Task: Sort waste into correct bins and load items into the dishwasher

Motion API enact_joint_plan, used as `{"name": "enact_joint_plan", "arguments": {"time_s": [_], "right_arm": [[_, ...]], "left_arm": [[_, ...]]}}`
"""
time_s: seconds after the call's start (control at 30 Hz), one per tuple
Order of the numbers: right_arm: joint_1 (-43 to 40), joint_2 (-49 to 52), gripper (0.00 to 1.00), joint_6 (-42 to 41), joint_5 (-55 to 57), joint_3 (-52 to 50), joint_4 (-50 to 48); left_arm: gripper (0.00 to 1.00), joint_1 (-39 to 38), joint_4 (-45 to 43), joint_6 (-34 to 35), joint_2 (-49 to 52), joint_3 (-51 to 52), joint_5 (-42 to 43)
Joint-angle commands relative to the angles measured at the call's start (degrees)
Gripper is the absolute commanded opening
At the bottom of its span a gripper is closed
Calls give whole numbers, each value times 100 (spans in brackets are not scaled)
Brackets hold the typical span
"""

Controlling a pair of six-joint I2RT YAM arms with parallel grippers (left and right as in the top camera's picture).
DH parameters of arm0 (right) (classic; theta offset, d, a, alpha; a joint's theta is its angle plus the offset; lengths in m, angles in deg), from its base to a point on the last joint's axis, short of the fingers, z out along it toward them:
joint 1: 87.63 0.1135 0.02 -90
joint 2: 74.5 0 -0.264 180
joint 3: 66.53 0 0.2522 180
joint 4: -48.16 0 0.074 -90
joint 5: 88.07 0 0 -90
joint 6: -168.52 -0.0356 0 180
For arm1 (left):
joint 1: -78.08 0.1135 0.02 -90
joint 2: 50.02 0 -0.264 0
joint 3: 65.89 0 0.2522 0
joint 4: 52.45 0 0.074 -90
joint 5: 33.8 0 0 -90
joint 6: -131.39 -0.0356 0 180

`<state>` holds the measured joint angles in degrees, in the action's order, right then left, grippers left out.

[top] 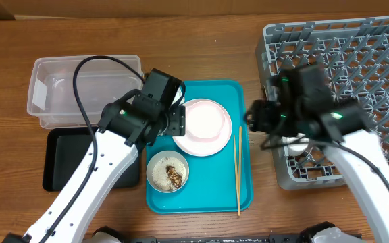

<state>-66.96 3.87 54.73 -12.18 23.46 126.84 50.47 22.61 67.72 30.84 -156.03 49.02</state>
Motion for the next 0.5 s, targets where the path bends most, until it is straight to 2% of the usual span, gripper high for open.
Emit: {"name": "enact_joint_plan", "arguments": {"time_s": [0.0, 0.13, 0.17, 0.2, 0.33, 0.47], "right_arm": [[358, 531, 62, -9, 455, 94, -188], [516, 1193, 63, -4, 929, 94, -463], [516, 1342, 63, -7, 957, 94, -533], [516, 1478, 62, -4, 957, 94, -608], [533, 1969, 53, 179, 844, 94, -946], [584, 2337, 49, 472, 656, 94, -1180]], "left_arm": [[79, 68, 396, 339, -501, -570, -647], [89, 70, 1014, 549, -986, -1049, -1014], [96, 70, 1091, 568, -1110, -1121, -1047], [100, 70, 1139, 575, -1233, -1169, -1054], [100, 70, 1248, 605, -1641, -1187, -1058], [100, 70, 1401, 603, -1759, -1187, -1056]]}}
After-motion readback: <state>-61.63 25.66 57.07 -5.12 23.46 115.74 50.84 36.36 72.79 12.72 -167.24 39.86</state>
